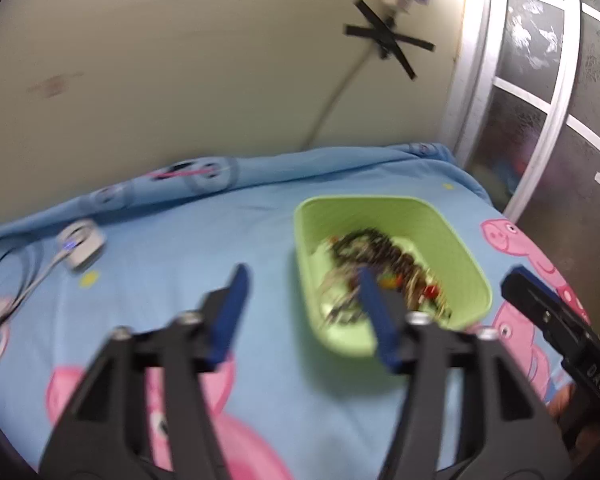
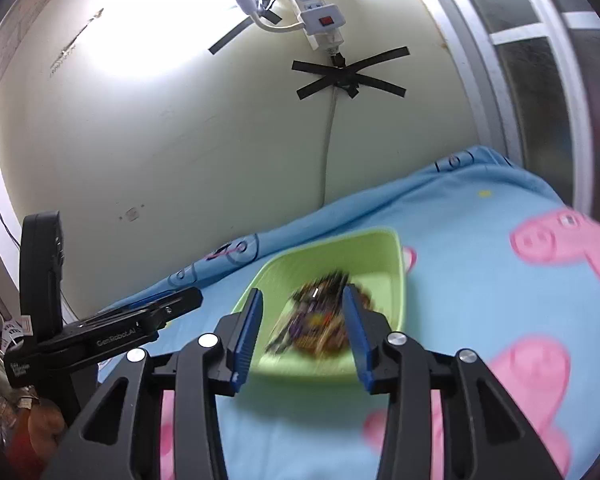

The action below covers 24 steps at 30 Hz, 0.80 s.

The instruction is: Organize jewelry

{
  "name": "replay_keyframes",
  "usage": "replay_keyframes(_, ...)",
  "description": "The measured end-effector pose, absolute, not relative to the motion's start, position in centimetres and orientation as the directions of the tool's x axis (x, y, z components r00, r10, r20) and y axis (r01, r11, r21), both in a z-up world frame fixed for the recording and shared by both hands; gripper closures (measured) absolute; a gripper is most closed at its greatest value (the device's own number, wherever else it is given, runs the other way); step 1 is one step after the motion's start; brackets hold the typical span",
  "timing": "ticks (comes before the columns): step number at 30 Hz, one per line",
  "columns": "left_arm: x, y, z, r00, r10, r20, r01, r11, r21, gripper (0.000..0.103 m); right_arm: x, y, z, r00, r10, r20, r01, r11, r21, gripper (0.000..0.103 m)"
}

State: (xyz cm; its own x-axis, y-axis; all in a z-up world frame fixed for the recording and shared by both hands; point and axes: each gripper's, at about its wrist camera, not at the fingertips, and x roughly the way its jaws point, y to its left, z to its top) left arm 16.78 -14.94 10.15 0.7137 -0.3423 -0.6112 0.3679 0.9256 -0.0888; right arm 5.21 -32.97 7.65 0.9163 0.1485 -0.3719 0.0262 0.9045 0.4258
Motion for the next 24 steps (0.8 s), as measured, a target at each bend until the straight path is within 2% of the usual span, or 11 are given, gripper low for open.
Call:
replay_keyframes(1, 15.4, -14.1, 9.9, 0.732, -0.319, -0.602, 0.343, 0.936, -0.079, 0.034, 4.3, -32.2, 7.2, 0.913, 0.142, -0.381, 0.043, 0.898, 0.437, 0.079)
replay_keyframes(3, 13.6, -12.9, 9.2, 0.739, -0.288, -0.609, 0.312, 0.947, -0.07, 0.032, 3.2, -30.9, 6.1, 0.901, 0.137, -0.411, 0.073, 0.887, 0.456, 0.078)
replay_keyframes(5, 12.0, -12.1, 8.0, 0.725, -0.262, -0.638, 0.288, 0.955, -0.065, 0.023, 2.4, -29.6, 4.9, 0.885, 0.144, -0.442, 0.088, 0.882, 0.463, 0.077)
replay_keyframes(10, 8.7, -10.3, 5.2, 0.727, -0.183, -0.662, 0.23, 0.973, -0.016, 0.014, 0.4, -27.3, 2.3, 0.836, 0.186, -0.517, 0.115, 0.861, 0.495, 0.074)
replay_keyframes(16, 7.3, -8.8, 3.1, 0.691, -0.177, -0.701, 0.211, 0.977, -0.038, 0.013, -0.8, -27.2, 0.9, 0.819, 0.187, -0.543, 0.157, 0.837, 0.524, 0.074)
replay_keyframes(24, 5.4, -8.9, 3.9, 0.765, -0.114, -0.634, 0.19, 0.98, 0.052, 0.007, -0.9, -26.9, 1.0, 0.826, 0.163, -0.54, 0.168, 0.843, 0.511, 0.074)
